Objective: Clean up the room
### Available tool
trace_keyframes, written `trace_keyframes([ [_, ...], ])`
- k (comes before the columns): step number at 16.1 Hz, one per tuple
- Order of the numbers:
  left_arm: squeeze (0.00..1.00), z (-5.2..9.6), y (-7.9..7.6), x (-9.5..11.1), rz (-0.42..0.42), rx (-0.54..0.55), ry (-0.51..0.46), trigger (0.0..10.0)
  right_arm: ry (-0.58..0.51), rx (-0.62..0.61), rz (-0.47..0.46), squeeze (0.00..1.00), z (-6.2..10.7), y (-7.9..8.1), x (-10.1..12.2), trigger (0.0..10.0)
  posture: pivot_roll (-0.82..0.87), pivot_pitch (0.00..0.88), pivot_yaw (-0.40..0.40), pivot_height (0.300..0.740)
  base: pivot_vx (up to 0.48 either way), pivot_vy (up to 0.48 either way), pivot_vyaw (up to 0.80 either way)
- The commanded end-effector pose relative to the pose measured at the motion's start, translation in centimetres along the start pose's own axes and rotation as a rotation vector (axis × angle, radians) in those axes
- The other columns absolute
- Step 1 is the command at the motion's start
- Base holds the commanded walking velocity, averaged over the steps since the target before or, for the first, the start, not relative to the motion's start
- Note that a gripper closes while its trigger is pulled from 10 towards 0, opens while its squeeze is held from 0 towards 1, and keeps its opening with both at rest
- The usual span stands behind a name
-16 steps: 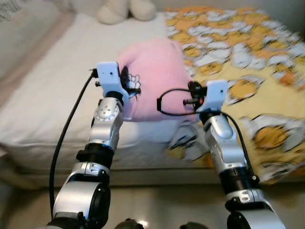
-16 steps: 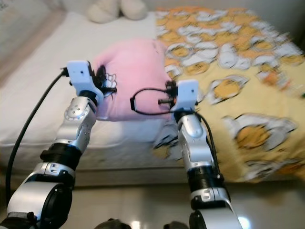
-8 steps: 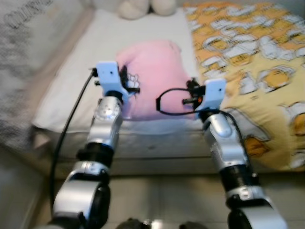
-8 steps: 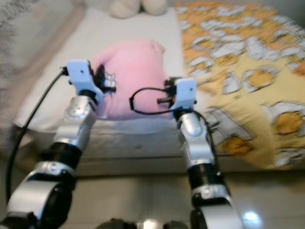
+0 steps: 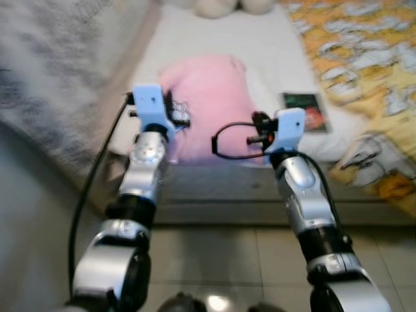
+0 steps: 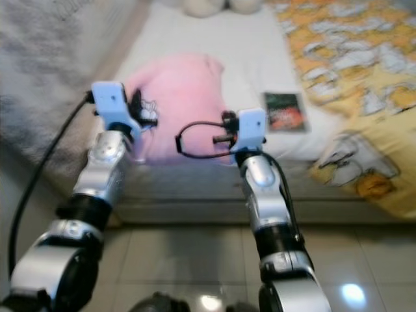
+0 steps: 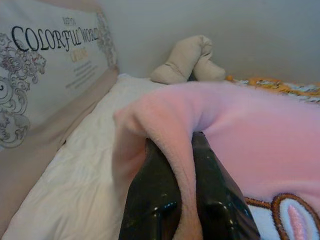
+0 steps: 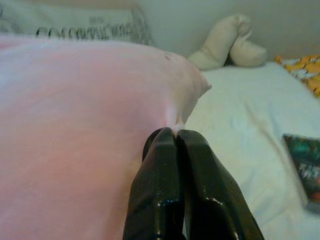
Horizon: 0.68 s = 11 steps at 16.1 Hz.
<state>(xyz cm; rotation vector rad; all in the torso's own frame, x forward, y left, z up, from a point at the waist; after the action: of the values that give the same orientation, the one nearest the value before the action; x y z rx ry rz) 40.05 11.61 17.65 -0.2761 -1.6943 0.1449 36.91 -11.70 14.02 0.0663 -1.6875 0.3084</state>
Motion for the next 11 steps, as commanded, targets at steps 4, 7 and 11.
trace_keyframes([
  [4, 0.0, -0.5, 0.4, 1.1, -0.005, 0.042, -0.029, 10.0, -0.05, -0.035, 0.007, 0.0, -0.2, -0.9, 1.0, 10.0, -0.12, 0.0, 0.063, 0.74, 0.44, 0.0, 0.0],
  [7, 0.0, -0.5, 1.0, 1.0, -0.008, 0.07, -0.021, 10.0, -0.048, -0.03, 0.008, 0.0, -0.3, -0.9, 1.0, 10.0, -0.12, 0.0, 0.063, 0.74, 0.442, 0.0, 0.0],
  [11, 0.0, -0.5, 0.9, 1.0, -0.024, 0.065, -0.022, 10.0, -0.044, -0.02, 0.01, 0.0, -0.3, -0.6, 0.9, 10.0, -0.12, 0.0, 0.061, 0.74, 0.452, 0.0, 0.0],
])
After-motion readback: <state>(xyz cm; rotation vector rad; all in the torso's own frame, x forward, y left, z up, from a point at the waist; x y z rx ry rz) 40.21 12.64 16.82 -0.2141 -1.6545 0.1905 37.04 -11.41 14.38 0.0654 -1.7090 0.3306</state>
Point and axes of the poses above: a point about 5 cm out from each wrist's last joint towards the gripper, its own z axis pointing back from the gripper into the wrist, its own x axis along the axis of the wrist's last joint, y = z × x, the point moved 2 cm from there along -z, pointing out of the wrist towards the gripper, and after that the axes turned 11 degrees about z, right-handed, at the moved point
